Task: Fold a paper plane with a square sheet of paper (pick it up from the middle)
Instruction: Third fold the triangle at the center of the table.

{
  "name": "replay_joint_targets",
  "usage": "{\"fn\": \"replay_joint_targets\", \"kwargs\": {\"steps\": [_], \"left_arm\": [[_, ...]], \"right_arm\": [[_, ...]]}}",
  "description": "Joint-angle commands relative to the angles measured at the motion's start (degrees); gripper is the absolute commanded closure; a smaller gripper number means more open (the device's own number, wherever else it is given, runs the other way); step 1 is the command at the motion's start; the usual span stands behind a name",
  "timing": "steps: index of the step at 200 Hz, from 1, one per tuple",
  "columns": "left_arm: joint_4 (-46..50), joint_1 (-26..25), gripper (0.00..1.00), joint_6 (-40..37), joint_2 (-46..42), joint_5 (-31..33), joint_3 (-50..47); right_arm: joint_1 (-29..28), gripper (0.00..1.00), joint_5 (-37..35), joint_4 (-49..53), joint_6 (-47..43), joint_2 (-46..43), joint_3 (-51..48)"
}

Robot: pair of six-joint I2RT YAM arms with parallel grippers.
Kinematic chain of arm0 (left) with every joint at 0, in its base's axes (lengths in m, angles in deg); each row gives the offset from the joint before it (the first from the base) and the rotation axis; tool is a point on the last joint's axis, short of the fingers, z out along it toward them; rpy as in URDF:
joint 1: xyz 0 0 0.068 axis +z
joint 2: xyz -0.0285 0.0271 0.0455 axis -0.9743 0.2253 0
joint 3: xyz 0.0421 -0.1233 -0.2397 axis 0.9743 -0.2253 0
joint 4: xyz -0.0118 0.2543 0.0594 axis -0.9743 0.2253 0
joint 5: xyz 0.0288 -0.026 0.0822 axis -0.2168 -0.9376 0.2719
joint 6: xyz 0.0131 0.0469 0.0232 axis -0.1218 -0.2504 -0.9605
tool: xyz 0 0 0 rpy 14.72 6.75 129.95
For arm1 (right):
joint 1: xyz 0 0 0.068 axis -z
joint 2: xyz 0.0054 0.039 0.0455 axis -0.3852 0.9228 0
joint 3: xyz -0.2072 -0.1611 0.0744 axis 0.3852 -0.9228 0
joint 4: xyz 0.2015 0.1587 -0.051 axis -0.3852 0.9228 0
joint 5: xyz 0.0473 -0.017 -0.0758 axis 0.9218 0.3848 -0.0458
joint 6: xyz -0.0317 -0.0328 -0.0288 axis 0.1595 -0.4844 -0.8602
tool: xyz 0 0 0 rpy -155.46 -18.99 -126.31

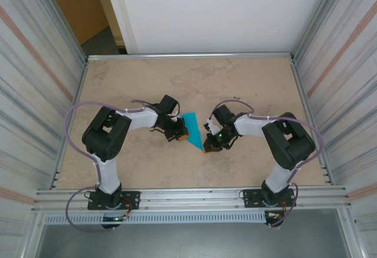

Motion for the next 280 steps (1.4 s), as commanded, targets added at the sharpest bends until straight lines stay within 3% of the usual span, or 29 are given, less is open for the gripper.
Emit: {"fn": "replay_joint_targets", "kwargs": {"steps": [1, 32, 125, 183, 230, 280], "left_arm": [[5.8, 0.0, 1.0, -1.1, 5.6, 8.6, -3.2], [5.6, 0.0, 1.0, -1.3, 5.2, 7.9, -2.0], [5.1, -0.3, 0.99, -2.2, 2.0, 5.7, 1.2], [-7.4, -3.1, 0.99, -3.9, -6.4, 5.4, -2.0], [-20.5, -6.8, 0.98, 2.6, -6.4, 7.6, -9.8], [-25.4, -8.1, 0.98, 4.4, -5.8, 9.9, -13.1]], "right_arm": [[0.4, 0.95, -2.1, 3.5, 0.2, -4.1, -0.3], [0.0, 0.94, -2.2, 0.3, 1.4, -6.1, 2.8], [-2.2, 0.99, -5.0, -1.3, 2.0, 5.8, 8.6], [-2.2, 1.0, -7.0, 0.2, 3.0, 8.1, 6.9], [-1.8, 1.0, -7.7, 0.2, 4.6, 8.3, 6.5], [-1.6, 1.0, -8.4, 0.6, 5.6, 8.6, 6.2]]}}
